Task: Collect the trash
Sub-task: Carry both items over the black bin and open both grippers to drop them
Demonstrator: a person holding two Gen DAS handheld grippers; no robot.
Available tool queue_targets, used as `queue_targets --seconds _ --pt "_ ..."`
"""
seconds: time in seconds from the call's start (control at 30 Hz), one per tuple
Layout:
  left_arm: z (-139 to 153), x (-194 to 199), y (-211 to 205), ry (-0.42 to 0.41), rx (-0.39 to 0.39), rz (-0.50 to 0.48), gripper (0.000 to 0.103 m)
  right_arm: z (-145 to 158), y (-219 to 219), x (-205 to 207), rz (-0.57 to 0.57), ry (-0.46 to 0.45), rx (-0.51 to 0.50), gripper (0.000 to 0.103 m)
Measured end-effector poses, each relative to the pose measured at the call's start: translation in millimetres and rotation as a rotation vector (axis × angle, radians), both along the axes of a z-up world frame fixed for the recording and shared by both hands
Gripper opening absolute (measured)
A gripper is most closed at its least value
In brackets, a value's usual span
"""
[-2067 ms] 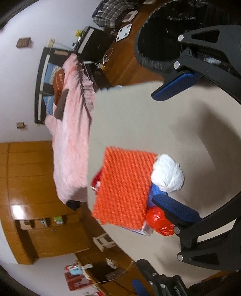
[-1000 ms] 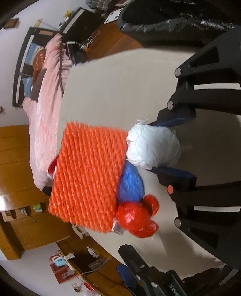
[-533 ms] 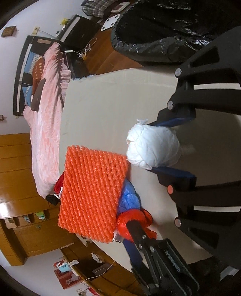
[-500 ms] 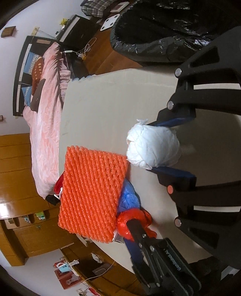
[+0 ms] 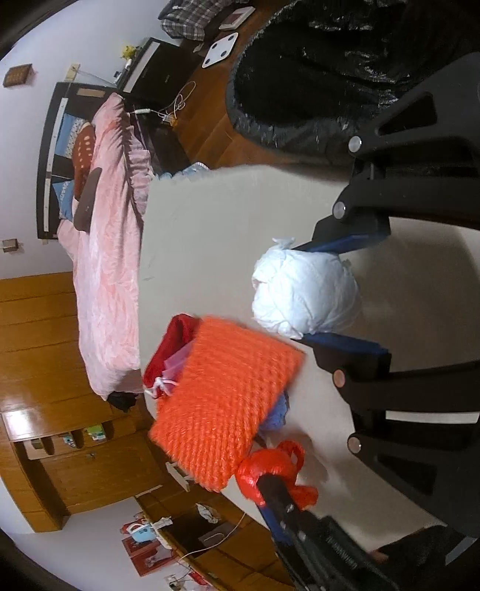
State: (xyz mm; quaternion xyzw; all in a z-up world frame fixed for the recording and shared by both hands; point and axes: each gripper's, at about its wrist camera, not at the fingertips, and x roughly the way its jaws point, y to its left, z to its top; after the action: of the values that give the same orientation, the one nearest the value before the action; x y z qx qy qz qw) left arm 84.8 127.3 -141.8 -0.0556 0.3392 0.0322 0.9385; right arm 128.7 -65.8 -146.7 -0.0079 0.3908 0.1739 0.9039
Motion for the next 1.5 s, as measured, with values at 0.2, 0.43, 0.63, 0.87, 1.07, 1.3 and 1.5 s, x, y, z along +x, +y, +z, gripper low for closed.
queue_targets --seconds 0.2,0.43,0.63,0.87,1.07,1.3,1.5 --pt "32 -16 -15 -0.08 0.002 -0.031 0.031 13 -21 -10 -0.029 -0.025 0.02 0.038" --pt "61 -16 -48 -0.131 -0.007 -0.116 0.031 37 -64 -21 -0.114 -0.083 0.029 0.038" --pt "78 -4 -82 -0.138 -0.005 -0.188 0.031 56 -104 -31 -0.204 -0.133 0.006 0.038" --pt "88 4 -132 -0.158 -0.015 -0.295 0.031 62 -155 -40 -0.302 -0.158 -0.028 0.039" --pt "91 10 -174 -0.164 -0.024 -0.388 0.031 54 -194 -46 -0.381 -0.143 -0.038 0.039" --pt "89 19 -216 -0.162 -0.022 -0.463 0.031 42 -228 -50 -0.447 -0.121 -0.042 0.039" --pt "82 26 -241 -0.149 -0.029 -0.504 0.031 35 -250 -49 -0.476 -0.111 -0.05 0.039"
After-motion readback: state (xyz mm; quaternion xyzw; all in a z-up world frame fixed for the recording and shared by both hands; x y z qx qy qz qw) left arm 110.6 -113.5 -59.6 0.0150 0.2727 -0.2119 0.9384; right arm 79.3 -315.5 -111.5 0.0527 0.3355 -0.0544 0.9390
